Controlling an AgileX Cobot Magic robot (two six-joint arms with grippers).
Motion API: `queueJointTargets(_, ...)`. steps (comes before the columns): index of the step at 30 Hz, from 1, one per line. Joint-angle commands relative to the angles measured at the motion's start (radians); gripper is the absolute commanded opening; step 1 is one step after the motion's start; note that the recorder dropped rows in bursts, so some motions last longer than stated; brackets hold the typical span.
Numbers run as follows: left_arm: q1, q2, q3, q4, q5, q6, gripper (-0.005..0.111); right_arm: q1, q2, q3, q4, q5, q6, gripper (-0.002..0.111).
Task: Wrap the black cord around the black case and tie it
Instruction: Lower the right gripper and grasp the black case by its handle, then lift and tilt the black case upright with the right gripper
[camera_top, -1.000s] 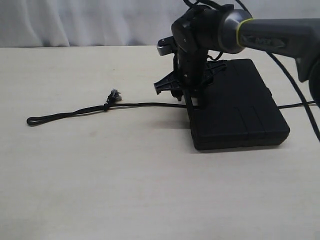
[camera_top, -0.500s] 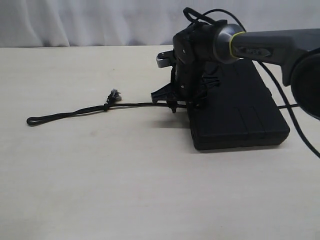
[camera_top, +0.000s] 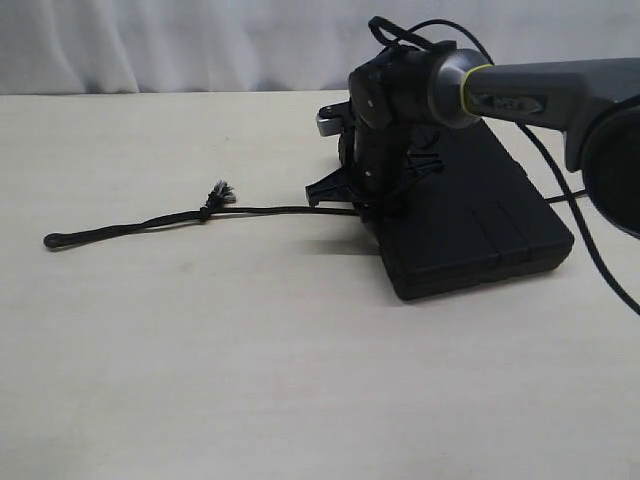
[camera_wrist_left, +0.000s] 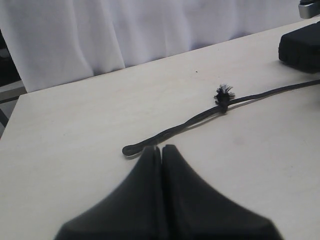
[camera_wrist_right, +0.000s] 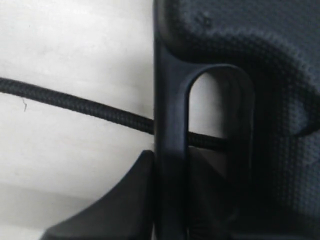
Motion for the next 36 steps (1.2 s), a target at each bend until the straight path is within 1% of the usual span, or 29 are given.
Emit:
queueJointTargets(1, -0.009, -0.003, 0.002, -0.003, -0.014, 0.000, 0.000, 0.002, -0.033, 0.000, 0.007, 0.033, -0.020, 0.004)
queueJointTargets(11, -0.009, -0.003, 0.002, -0.003, -0.014, 0.000, 0.000, 0.002, -0.146, -0.006, 0.034, 0.143, -0.094, 0.004)
queueJointTargets(17, -0.009, -0.003, 0.002, -0.003, -0.014, 0.000, 0.000, 0.002, -0.213, -0.048, 0.065, 0.233, -0.157, 0.004)
queueJointTargets(24, -0.009, -0.003, 0.002, -0.003, -0.014, 0.000, 0.000, -0.008, -0.304, -0.054, 0.072, 0.243, -0.177, 0.004)
queueJointTargets(27, -0.009, -0.003, 0.002, -0.003, -0.014, 0.000, 0.000, -0.034, -0.339, -0.054, 0.167, 0.245, -0.219, 0.004)
queueJointTargets(36, -0.009, -0.003, 0.002, -0.003, -0.014, 0.000, 0.000, -0.190, -0.385, -0.054, 0.660, 0.269, -0.449, 0.004)
